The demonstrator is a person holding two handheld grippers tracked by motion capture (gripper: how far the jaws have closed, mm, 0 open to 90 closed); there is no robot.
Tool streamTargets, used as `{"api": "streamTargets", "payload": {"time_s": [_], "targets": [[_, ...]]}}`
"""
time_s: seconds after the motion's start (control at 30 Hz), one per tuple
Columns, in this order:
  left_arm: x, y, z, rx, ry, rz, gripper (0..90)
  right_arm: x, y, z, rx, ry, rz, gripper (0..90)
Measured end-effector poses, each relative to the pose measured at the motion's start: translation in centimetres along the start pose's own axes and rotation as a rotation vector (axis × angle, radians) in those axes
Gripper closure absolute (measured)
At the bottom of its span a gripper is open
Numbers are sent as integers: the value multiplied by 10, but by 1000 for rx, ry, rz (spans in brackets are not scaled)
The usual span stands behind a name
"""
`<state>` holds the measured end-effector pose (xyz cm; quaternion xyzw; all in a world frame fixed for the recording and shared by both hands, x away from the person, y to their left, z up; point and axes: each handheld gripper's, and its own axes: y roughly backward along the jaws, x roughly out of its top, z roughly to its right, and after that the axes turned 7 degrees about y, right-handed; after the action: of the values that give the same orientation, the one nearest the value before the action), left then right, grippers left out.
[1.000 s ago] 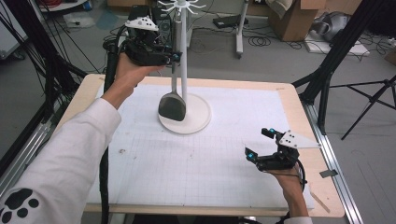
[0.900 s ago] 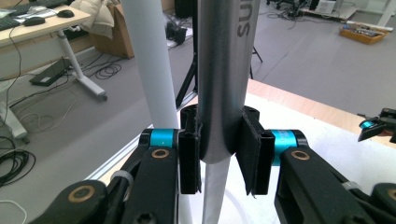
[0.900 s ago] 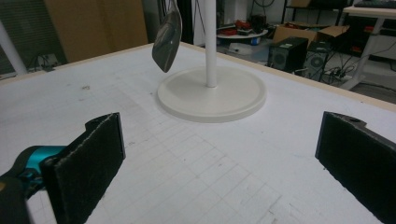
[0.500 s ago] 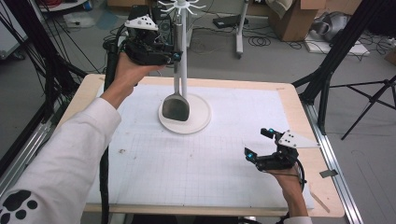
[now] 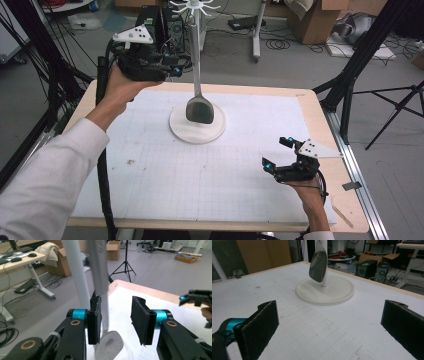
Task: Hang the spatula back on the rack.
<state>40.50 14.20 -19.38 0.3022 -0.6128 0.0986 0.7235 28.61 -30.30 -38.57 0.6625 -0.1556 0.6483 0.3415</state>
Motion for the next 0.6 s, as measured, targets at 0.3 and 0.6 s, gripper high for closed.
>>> {"api": "streamTargets", "payload": {"time_s": [0.3,0.6], "targets": [[-35,22,17,-5,-12,26,519,-1,1,-1,2,-5,-4,1],[-78,52,26,29,24,56,198,0,3,-2,-5,1,7,2]]}}
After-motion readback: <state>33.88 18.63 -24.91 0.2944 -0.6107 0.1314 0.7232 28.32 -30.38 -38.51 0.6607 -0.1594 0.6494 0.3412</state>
